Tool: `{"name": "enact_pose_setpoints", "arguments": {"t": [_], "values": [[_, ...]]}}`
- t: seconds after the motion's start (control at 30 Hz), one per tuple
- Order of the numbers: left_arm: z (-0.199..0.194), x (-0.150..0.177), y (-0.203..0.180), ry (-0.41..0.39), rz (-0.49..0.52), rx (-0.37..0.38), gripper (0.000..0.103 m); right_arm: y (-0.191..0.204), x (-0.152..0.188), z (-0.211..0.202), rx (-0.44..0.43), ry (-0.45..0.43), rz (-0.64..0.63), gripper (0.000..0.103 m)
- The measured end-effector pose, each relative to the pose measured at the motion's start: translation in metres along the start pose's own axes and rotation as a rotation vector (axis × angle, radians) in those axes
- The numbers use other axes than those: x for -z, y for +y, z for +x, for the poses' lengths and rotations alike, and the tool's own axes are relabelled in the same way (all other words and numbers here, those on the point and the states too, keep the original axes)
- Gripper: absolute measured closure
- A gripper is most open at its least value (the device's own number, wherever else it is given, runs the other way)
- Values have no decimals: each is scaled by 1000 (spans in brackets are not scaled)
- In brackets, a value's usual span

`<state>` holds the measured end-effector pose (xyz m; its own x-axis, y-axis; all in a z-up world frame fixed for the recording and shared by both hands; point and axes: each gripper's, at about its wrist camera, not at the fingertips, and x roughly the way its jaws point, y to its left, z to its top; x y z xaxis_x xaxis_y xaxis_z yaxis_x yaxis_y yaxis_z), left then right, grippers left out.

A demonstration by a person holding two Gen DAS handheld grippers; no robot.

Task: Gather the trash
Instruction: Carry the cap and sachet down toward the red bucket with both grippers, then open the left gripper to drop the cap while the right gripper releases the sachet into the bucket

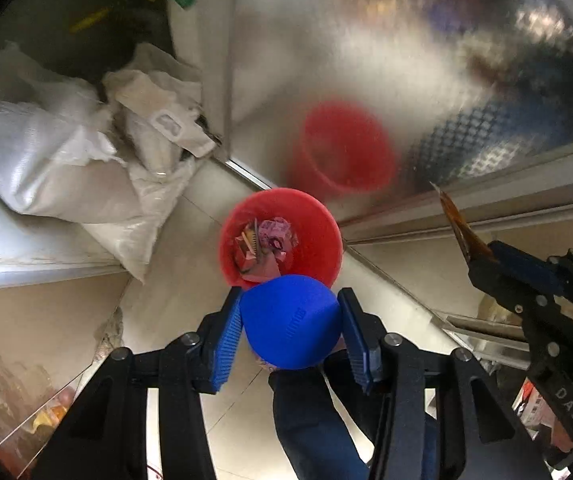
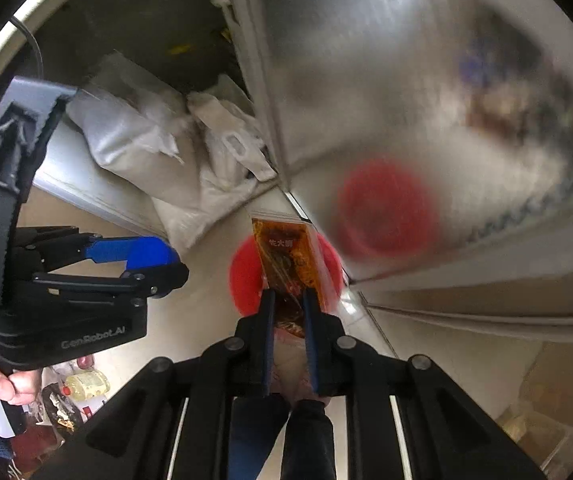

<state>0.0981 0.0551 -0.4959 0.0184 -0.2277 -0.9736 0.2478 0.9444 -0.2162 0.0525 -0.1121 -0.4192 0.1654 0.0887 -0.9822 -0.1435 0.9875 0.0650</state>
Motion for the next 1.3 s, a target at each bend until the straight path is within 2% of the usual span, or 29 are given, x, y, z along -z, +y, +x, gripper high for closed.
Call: {"name": "enact_pose_setpoints", "arguments": {"t": [0.2, 0.23, 0.3, 0.33, 0.5, 0.7, 0.87, 0.97, 1.17, 1.2, 1.23, 1.27, 1.3], "values": [[23, -3, -9, 6, 13, 27, 55, -9, 10, 17, 9, 27, 30, 90], [25, -4, -9, 6, 13, 29, 51, -10, 12, 18, 8, 27, 32, 90], [25, -4, -10, -9, 11, 32, 26, -10, 13, 19, 10, 32, 39, 90], [23, -4, -10, -12, 10, 34, 23, -11, 13, 19, 9, 36, 45, 91], [12, -1, -10, -20, 9, 34, 18, -10, 12, 18, 0, 40, 47, 91], [-1, 5, -5, -34, 35, -52, 12, -9, 9, 21, -22, 47, 9, 91], [-1, 8, 15, -42, -27, -44, 7, 0, 5, 33, -26, 68, -33, 91], [0, 10, 24, -44, -56, -59, 0, 6, 4, 40, -29, 84, -61, 91], [-2, 15, 37, -45, -94, -52, 0, 15, 1, 54, -10, 105, -107, 90], [-2, 15, 37, -43, -94, -56, 0, 16, 1, 55, -4, 111, -109, 89], [-2, 15, 39, -43, -94, -61, 0, 17, 1, 56, -2, 111, -115, 83], [-4, 16, 40, -43, -94, -66, 0, 19, 0, 56, 9, 111, -119, 68], [-6, 17, 41, -43, -95, -75, 0, 20, 0, 56, 20, 112, -123, 58]]}}
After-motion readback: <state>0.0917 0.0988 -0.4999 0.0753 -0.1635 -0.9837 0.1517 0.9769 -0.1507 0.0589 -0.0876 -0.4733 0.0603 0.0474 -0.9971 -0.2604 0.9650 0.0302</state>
